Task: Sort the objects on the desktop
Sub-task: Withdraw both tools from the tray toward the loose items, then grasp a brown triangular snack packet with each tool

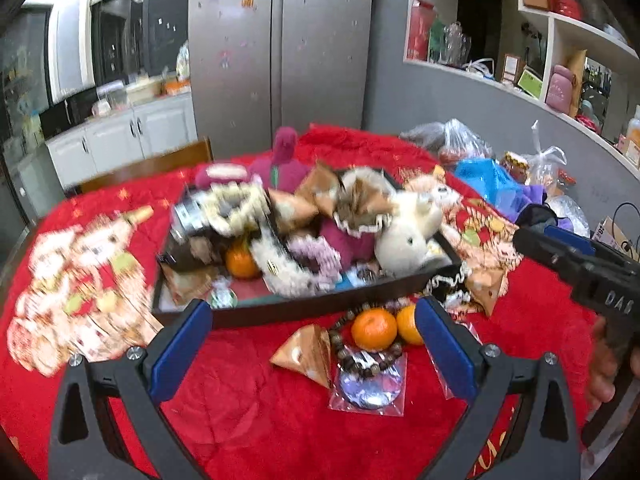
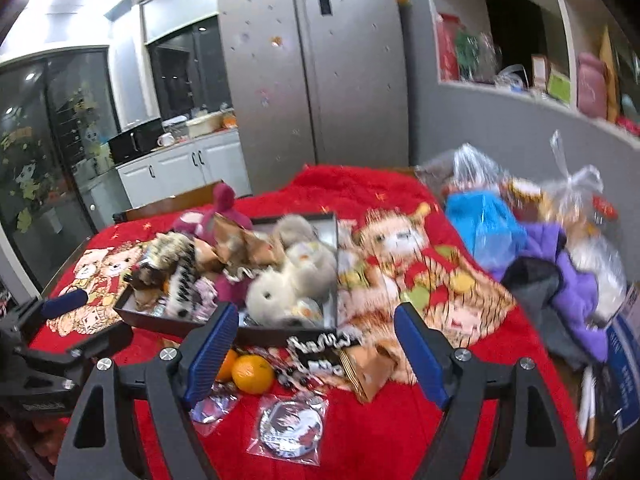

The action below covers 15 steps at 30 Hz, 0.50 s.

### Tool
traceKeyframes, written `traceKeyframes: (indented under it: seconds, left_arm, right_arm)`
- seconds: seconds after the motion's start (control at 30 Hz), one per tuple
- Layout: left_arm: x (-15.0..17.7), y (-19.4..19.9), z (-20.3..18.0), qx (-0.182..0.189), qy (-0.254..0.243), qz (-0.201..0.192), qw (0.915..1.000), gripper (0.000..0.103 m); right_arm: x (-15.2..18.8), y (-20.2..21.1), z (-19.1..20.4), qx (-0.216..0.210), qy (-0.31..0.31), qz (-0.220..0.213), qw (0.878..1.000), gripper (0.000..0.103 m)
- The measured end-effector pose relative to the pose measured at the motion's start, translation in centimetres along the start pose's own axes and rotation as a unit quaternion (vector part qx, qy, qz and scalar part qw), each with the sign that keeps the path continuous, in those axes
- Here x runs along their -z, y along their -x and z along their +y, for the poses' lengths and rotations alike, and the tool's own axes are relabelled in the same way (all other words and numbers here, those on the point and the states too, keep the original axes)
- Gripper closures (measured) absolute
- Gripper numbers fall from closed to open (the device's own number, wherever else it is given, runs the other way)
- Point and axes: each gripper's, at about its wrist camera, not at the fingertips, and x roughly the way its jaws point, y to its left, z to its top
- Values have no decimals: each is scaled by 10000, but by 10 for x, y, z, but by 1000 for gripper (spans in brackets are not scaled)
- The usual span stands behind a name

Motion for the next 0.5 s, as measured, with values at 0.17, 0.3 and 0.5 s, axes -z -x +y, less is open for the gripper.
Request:
traceKeyframes:
  seconds: [0.17, 0.3, 0.5]
  left_arm:
    - [10, -21, 5, 25, 111, 262, 9996, 1]
    - [15, -29, 2, 16, 76, 370, 9993, 1]
    - [21, -37, -1, -76, -39, 490, 9988, 1]
  right_arm:
    - [6, -8, -13, -46, -226, 126, 9997, 21]
    - [11, -19, -15, 120, -156, 280, 9994, 21]
    - [19, -38, -15, 177, -96, 593, 9980, 21]
